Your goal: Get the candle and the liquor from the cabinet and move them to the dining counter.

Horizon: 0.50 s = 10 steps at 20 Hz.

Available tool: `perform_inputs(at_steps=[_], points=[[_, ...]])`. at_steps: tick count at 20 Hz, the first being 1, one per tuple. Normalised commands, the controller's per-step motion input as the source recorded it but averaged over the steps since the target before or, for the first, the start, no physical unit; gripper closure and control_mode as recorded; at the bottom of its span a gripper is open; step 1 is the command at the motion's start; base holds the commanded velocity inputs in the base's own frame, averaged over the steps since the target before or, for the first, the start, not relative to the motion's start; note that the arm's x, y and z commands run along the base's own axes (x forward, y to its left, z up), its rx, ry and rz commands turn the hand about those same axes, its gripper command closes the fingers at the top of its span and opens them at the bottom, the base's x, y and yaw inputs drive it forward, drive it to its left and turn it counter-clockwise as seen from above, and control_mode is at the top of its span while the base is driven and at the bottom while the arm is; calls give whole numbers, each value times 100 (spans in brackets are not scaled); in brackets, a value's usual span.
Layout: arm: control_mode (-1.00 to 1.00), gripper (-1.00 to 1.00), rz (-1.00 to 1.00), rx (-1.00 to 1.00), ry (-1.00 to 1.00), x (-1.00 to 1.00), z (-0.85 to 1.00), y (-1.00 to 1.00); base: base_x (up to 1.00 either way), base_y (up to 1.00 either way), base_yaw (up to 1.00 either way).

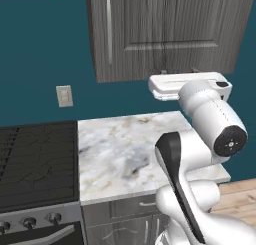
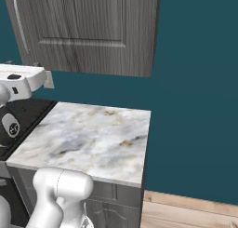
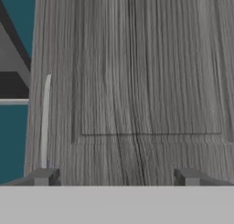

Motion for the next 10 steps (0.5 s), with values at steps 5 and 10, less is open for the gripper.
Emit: perform_inputs(at_steps=[5, 10], points=[[-100, -100, 0, -2, -2, 0, 38, 51, 0, 0, 0], [-100, -100, 0, 0, -1, 0, 16, 45, 0, 0, 0]])
